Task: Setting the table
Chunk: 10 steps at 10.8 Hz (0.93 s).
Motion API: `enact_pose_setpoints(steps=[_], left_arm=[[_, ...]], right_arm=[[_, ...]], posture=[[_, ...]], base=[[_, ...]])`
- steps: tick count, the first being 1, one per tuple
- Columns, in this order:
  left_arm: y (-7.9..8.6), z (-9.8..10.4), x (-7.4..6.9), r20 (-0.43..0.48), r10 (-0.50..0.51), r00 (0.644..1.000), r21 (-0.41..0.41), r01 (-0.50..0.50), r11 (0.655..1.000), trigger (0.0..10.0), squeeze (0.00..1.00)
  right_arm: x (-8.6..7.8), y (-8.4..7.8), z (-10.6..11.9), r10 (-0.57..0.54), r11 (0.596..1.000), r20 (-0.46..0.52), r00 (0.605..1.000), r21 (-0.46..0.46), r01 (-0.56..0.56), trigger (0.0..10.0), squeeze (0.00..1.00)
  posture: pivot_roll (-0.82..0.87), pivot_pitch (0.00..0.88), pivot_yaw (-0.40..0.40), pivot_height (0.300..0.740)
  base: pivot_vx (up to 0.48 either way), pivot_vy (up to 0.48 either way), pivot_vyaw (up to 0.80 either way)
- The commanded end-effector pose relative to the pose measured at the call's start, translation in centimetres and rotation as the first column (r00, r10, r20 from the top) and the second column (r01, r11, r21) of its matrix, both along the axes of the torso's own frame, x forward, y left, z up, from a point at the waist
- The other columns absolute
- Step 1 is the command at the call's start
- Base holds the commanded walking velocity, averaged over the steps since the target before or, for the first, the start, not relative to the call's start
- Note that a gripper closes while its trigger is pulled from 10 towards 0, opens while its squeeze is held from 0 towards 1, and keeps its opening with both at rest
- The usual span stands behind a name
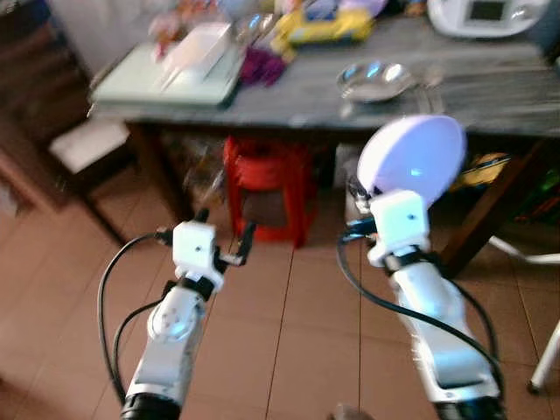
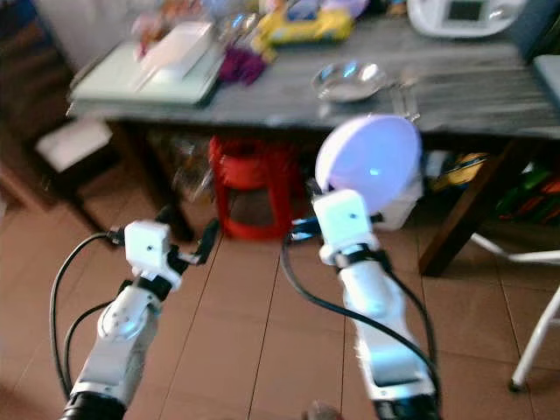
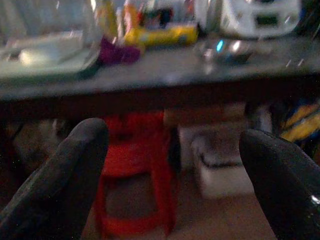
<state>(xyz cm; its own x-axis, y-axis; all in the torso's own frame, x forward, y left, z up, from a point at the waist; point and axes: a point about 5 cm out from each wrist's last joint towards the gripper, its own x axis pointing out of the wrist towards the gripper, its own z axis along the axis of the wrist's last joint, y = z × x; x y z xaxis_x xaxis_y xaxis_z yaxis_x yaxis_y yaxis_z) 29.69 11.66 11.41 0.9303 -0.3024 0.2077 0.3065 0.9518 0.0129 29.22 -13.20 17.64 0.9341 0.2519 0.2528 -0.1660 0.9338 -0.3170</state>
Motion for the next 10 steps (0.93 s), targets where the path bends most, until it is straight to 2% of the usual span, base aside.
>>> enact_pose_setpoints(steps=[1, 3, 6, 9, 10], left_arm=[[-0.32, -0.43, -0.30, -0.017, -0.020, 1.000, 0.001, 0.020, 1.000, 10.0, 0.00], [-0.51, -0.40, -0.27, -0.016, -0.027, 0.999, -0.001, 0.027, 1.000, 10.0, 0.00], [-0.71, -0.42, -0.28, -0.018, -0.036, 0.999, -0.002, 0.036, 0.999, 10.0, 0.00], [-0.79, -0.45, -0.34, -0.018, -0.038, 0.999, -0.005, 0.038, 0.999, 10.0, 0.00], [-0.90, -0.42, -0.32, -0.017, -0.040, 0.999, -0.007, 0.040, 0.999, 10.0, 0.00]], right_arm=[[-0.10, -0.18, 0.41, -0.005, 1.000, 0.016, 1.000, 0.007, 0.004, 10.0, 0.00], [0.01, -0.24, 0.46, -0.008, 1.000, 0.009, 1.000, 0.023, 0.008, 10.0, 0.00], [-0.02, -0.35, 0.45, -0.010, 1.000, 0.007, 1.000, 0.023, 0.010, 10.0, 0.00], [-0.04, -0.24, 0.45, -0.006, 1.000, 0.006, 1.000, 0.026, 0.006, 10.0, 0.00], [-0.02, -0.29, 0.49, -0.006, 1.000, 0.008, 1.000, 0.024, 0.006, 10.0, 0.00]], posture=[[-0.15, 0.144, 0.064, 0.740], [-0.16, 0.142, 0.067, 0.740], [-0.16, 0.143, 0.067, 0.740], [-0.16, 0.143, 0.066, 0.740], [-0.16, 0.143, 0.065, 0.740]], base=[[0.349, 0.000, 0.00], [0.352, 0.000, 0.00], [0.352, 0.000, -0.71], [0.352, 0.000, -0.43], [0.352, 0.000, 0.00]])
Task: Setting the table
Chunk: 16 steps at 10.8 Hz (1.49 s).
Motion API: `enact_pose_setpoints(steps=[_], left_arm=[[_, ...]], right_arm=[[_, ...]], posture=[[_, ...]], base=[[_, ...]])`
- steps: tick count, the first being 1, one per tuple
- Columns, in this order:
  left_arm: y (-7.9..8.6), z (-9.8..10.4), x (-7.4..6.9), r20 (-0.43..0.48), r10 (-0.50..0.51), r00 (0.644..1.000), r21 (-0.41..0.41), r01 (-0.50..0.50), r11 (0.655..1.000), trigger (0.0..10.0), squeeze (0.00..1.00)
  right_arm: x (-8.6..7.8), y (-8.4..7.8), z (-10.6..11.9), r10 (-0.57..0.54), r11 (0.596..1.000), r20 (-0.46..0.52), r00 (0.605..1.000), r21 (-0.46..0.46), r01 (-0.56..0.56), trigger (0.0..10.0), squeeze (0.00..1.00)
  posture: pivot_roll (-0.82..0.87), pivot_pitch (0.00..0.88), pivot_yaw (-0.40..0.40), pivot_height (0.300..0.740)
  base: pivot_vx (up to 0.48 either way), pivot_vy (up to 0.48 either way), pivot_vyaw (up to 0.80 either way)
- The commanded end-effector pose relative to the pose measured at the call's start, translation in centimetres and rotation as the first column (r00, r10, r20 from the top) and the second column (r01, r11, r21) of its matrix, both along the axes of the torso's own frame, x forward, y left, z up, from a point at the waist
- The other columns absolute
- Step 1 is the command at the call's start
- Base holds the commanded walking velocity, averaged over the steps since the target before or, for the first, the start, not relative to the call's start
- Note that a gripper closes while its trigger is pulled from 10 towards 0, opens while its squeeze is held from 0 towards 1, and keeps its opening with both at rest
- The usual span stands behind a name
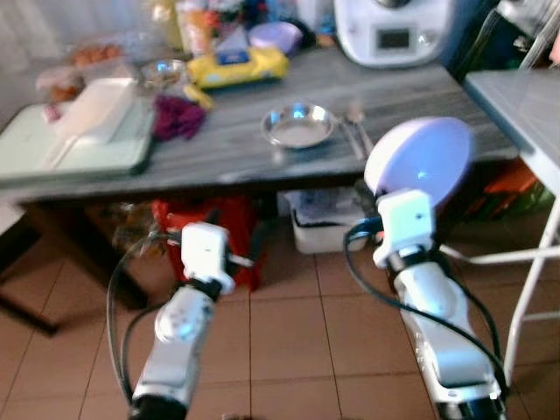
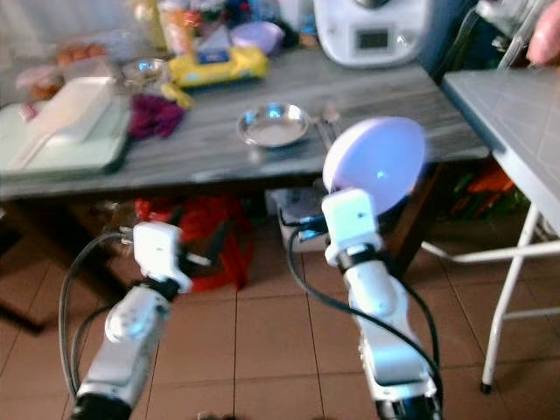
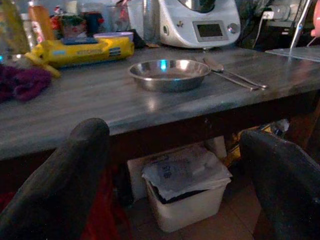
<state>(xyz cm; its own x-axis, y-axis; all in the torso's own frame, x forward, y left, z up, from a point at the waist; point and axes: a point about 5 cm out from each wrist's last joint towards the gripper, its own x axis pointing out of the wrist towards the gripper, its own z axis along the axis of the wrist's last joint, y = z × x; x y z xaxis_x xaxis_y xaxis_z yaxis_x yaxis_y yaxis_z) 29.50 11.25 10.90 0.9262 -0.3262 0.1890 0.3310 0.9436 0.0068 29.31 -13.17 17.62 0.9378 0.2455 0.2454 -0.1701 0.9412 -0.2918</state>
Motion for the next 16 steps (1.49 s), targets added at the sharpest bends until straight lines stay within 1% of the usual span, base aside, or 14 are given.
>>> enact_pose_setpoints(steps=[1, 3, 5, 9, 12, 13, 16], left_arm=[[-0.5, 0.1, -0.1, 0.003, -0.016, 1.000, -0.007, 0.016, 1.000, 10.0, 0.00], [-0.6, 0.3, 0.0, 0.009, -0.017, 1.000, -0.011, 0.017, 1.000, 10.0, 0.00], [-0.6, 0.7, 0.1, 0.022, -0.017, 1.000, -0.018, 0.017, 1.000, 10.0, 0.00], [-0.6, 0.6, 0.1, 0.019, -0.019, 1.000, -0.017, 0.020, 1.000, 10.0, 0.00], [-0.7, 1.0, 0.3, 0.032, -0.017, 0.999, -0.023, 0.018, 1.000, 10.0, 0.00], [-0.6, 1.2, 0.4, 0.042, -0.003, 0.999, -0.016, 0.004, 1.000, 10.0, 0.00], [-0.4, 1.3, 0.4, 0.045, 0.002, 0.999, -0.016, -0.001, 1.000, 10.0, 0.00]], right_arm=[[-0.1, -0.3, 0.5, -0.006, 1.000, 0.023, 1.000, -0.001, 0.006, 10.0, 0.00], [-0.1, -0.3, 0.6, -0.006, 1.000, 0.028, 1.000, -0.003, 0.006, 10.0, 0.00], [-0.2, 0.0, 0.7, 0.008, 0.999, 0.043, 0.999, -0.033, -0.007, 10.0, 0.00], [-0.1, 0.0, 0.7, 0.008, 0.999, 0.044, 0.999, -0.038, -0.006, 10.0, 0.00], [-0.1, 0.0, 0.8, 0.012, 0.999, 0.052, 0.999, -0.041, -0.010, 10.0, 0.00], [-0.1, 0.1, 0.9, 0.018, 0.998, 0.061, 0.998, -0.058, -0.014, 10.0, 0.00], [-0.1, 0.3, 1.0, 0.022, 0.999, 0.065, 0.998, -0.048, -0.019, 10.0, 0.00]], posture=[[-0.16, 0.142, 0.065, 0.740], [-0.16, 0.142, 0.065, 0.740], [-0.16, 0.142, 0.066, 0.740], [-0.16, 0.137, 0.064, 0.740], [-0.16, 0.131, 0.059, 0.740], [-0.16, 0.128, 0.060, 0.740], [-0.16, 0.127, 0.061, 0.740]], base=[[0.352, 0.000, 0.00], [0.358, 0.000, 0.00], [0.381, 0.000, 0.00], [0.389, 0.000, 0.00], [0.390, 0.000, 0.00], [0.356, 0.000, 0.79], [0.350, 0.000, 0.73]])
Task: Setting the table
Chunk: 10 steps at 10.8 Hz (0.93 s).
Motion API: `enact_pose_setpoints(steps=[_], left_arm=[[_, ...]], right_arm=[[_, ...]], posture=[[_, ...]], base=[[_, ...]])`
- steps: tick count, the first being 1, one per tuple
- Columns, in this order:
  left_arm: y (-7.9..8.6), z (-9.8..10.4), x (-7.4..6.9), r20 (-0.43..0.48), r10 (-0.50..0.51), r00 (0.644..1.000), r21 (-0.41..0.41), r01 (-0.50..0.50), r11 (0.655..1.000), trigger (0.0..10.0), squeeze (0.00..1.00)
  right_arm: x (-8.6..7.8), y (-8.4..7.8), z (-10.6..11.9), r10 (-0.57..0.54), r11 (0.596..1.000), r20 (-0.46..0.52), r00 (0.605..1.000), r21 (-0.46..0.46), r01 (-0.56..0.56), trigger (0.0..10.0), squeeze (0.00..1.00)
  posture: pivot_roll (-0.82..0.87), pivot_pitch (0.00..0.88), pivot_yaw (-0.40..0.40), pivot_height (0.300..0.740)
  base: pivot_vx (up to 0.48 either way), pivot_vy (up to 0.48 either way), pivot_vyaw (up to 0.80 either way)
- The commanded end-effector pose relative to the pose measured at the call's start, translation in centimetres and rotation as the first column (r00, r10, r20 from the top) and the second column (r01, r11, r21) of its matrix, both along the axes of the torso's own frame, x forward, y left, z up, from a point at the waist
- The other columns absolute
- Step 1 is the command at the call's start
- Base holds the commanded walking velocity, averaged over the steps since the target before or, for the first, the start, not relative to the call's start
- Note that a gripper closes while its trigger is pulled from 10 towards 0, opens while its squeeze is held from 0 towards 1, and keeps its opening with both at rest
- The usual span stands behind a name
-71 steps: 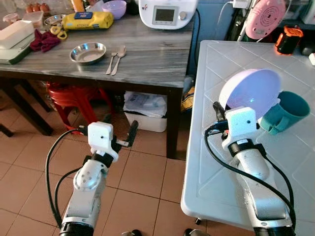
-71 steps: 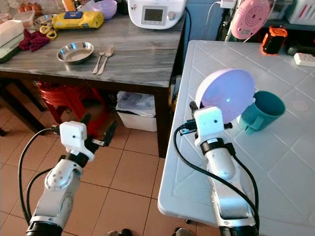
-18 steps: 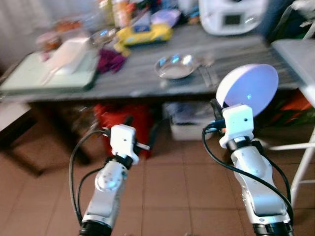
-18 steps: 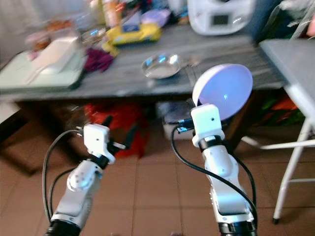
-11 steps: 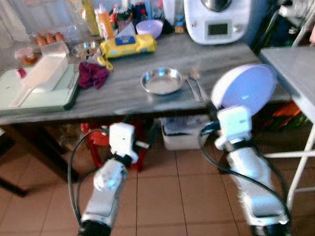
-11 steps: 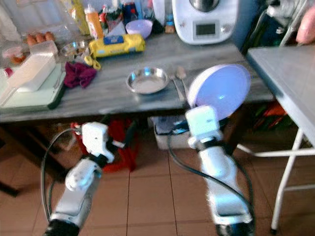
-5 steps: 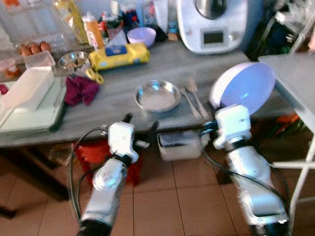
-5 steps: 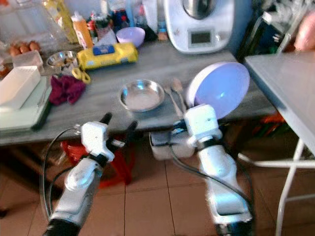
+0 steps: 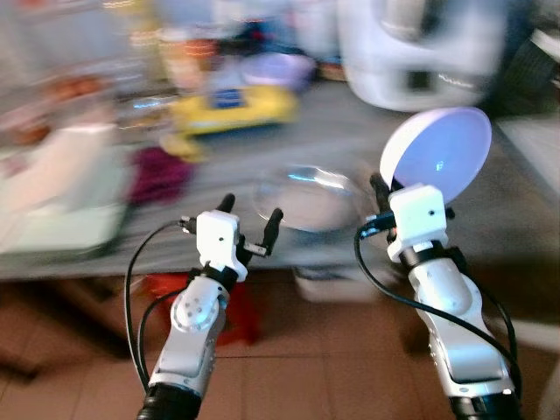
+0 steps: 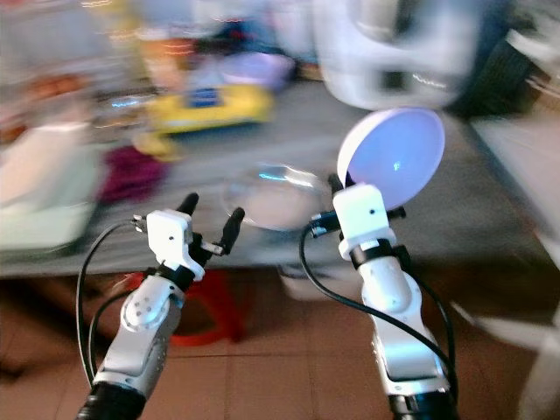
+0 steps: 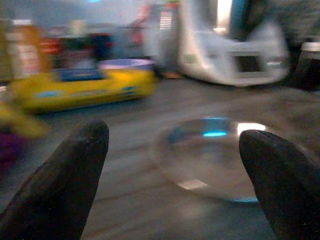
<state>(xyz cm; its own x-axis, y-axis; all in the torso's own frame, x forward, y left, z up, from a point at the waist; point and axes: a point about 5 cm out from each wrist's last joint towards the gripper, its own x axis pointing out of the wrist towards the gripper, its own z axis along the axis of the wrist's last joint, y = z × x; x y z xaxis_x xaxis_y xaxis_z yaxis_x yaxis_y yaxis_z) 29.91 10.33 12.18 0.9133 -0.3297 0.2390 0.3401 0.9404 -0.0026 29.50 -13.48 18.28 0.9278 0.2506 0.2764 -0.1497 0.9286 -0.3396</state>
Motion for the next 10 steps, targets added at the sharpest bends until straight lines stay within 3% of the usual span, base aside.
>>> enact_pose_setpoints(steps=[1, 4, 6, 10], left_arm=[[0.5, 0.1, 0.0, 0.001, 0.011, 1.000, 0.007, -0.011, 1.000, 10.0, 0.00], [0.3, 0.1, 0.0, -0.002, 0.005, 1.000, 0.005, -0.005, 1.000, 10.0, 0.00], [0.0, 0.0, -0.4, -0.009, -0.038, 0.999, -0.011, 0.038, 0.999, 10.0, 0.00], [1.7, -0.7, -2.5, -0.013, -0.162, 0.987, 0.084, 0.162, 0.983, 10.0, 0.00]], right_arm=[[-0.2, 0.6, 0.4, 0.027, 1.000, 0.023, 0.999, -0.001, -0.027, 10.0, 0.00], [-0.2, 0.6, 0.6, 0.028, 1.000, 0.028, 0.999, -0.008, -0.028, 10.0, 0.00], [-0.2, 0.6, 0.6, 0.026, 1.000, 0.026, 0.999, -0.016, -0.026, 10.0, 0.00], [-0.1, 0.5, 0.6, 0.043, 0.998, 0.014, 0.999, -0.036, -0.042, 10.0, 0.00]], posture=[[-0.15, 0.126, 0.061, 0.740], [-0.15, 0.126, 0.061, 0.740], [-0.16, 0.126, 0.057, 0.740], [-0.16, 0.134, 0.048, 0.740]], base=[[0.349, 0.000, 0.00], [0.326, 0.000, 0.00], [0.000, 0.000, 0.00], [0.000, 0.000, 0.00]])
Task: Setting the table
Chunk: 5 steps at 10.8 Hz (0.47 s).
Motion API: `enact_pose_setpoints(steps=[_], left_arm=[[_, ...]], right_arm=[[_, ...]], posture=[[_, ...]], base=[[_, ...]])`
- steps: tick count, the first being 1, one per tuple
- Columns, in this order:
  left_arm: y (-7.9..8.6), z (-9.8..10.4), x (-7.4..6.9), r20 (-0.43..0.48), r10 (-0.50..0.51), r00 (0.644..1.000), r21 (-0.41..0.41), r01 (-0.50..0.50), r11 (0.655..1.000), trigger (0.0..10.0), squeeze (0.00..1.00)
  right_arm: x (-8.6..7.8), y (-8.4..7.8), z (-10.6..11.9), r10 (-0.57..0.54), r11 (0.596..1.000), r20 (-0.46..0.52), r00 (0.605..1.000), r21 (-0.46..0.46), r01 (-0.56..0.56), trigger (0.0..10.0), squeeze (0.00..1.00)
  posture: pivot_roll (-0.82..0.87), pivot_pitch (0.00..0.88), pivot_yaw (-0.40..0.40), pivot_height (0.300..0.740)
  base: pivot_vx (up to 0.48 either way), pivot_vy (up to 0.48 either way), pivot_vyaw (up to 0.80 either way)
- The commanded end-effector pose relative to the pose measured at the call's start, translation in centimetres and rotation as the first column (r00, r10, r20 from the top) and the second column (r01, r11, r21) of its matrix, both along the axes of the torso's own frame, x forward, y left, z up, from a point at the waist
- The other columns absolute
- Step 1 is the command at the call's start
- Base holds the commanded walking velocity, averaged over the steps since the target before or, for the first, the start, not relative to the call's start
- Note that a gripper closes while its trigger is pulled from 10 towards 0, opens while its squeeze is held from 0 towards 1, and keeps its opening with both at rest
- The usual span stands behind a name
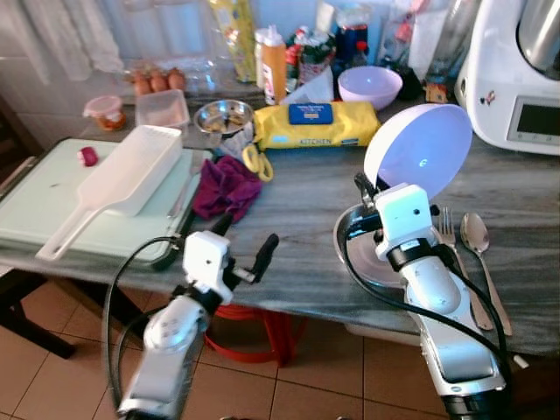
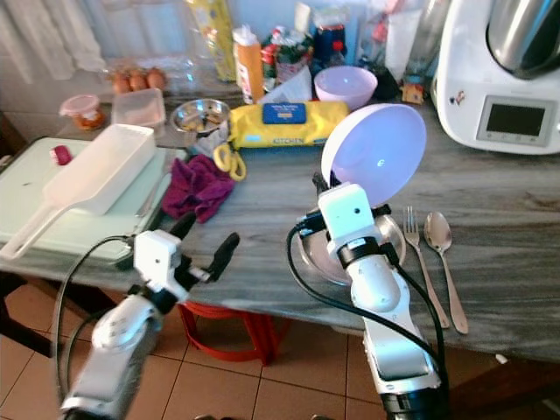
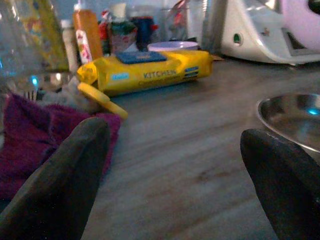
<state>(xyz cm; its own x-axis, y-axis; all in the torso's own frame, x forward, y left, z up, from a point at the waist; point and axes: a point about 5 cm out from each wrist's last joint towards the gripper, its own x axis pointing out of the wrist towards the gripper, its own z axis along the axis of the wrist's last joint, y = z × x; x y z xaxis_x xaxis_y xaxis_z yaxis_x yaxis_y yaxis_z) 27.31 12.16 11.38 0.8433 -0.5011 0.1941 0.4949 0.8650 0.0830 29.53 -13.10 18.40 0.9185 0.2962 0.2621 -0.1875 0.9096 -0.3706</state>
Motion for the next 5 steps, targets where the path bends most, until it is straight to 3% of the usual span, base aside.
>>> enact_pose_setpoints(steps=[1, 5], left_arm=[[0.3, 0.4, -0.5, 0.028, -0.038, 0.999, 0.027, 0.037, 0.999, 10.0, 0.00], [0.5, 0.0, -1.5, 0.004, -0.087, 0.996, 0.037, 0.087, 0.996, 10.0, 0.00]], right_arm=[[0.2, 0.0, 0.5, 0.021, 1.000, 0.001, 1.000, -0.001, -0.021, 10.0, 0.00], [2.2, 1.3, 0.5, 0.235, 0.959, -0.107, 0.966, -0.138, -0.249, 10.0, 0.00]], posture=[[-0.15, 0.137, 0.044, 0.740], [-0.12, 0.152, 0.029, 0.740]], base=[[0.000, 0.000, 0.00], [0.000, 0.000, 0.00]])
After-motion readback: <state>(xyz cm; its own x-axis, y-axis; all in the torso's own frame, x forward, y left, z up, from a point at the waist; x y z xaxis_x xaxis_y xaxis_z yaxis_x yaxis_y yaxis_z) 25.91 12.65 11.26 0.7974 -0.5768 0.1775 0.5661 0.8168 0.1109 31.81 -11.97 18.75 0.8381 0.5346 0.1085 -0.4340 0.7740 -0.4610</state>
